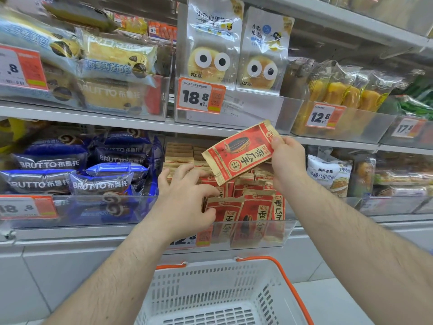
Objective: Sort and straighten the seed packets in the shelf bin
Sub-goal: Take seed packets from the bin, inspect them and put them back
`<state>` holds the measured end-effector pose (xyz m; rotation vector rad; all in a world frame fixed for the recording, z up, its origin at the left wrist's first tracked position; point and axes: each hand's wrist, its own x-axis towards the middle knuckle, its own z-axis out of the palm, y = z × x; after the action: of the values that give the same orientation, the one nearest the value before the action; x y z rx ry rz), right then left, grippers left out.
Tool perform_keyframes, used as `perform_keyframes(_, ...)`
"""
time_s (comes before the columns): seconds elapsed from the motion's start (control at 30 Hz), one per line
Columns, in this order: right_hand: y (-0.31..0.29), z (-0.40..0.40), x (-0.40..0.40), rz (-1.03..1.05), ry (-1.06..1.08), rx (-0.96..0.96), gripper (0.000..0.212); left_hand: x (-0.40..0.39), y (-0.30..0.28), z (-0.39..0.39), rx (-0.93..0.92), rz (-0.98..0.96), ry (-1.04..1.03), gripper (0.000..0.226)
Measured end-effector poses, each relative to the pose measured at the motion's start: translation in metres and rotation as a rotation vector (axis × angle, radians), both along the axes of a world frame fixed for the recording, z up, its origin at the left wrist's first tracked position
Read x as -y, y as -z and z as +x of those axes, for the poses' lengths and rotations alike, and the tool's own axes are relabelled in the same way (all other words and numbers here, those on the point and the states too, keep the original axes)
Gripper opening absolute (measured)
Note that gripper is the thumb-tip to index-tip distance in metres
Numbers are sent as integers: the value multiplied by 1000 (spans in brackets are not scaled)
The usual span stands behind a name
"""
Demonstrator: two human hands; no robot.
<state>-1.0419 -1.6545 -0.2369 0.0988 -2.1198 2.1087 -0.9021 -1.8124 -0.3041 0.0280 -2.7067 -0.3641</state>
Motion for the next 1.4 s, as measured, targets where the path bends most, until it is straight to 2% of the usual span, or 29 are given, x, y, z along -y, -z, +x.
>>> perform_keyframes(0.03,-1,3,-2,-25,-23,17,22,0,1,1,-87,20,23,39)
perform_keyframes(0.17,-1,19,-15,-22,-142,29,20,6,-3,2,-625,185,151,26)
perform_keyframes(0.27,2,33,-24,74,-240,-17,23,5,-10,10,-750,295,125,32)
perform_keyframes(0.33,8,42,-30,150,-315,-62,25,-1,-10,13,-672,529,70,34)
perform_keyframes(0.47,26,63,-43,307,-464,-143,26,-27,-16,19,-264,1148,74,14)
perform_keyframes(0.57,46,80,-49,360,-577,-127,25,-48,-7,20,11,1363,111,13)
perform_keyframes(0.7,79,92,-57,460,-591,-139,21,-66,22,22,182,1490,93,15)
perform_keyframes(0.8,99,98,-63,419,-560,-85,21,-72,39,25,232,1620,44,16)
perform_keyframes(0.9,113,103,-63,411,-492,-59,20,-76,51,26,229,1719,-8,14)
perform_keyframes(1.0,123,105,-63,319,-413,19,20,-78,60,26,212,1765,-40,12)
perform_keyframes(1.4,146,106,-56,39,-230,311,30,-77,85,18,184,1806,-85,10)
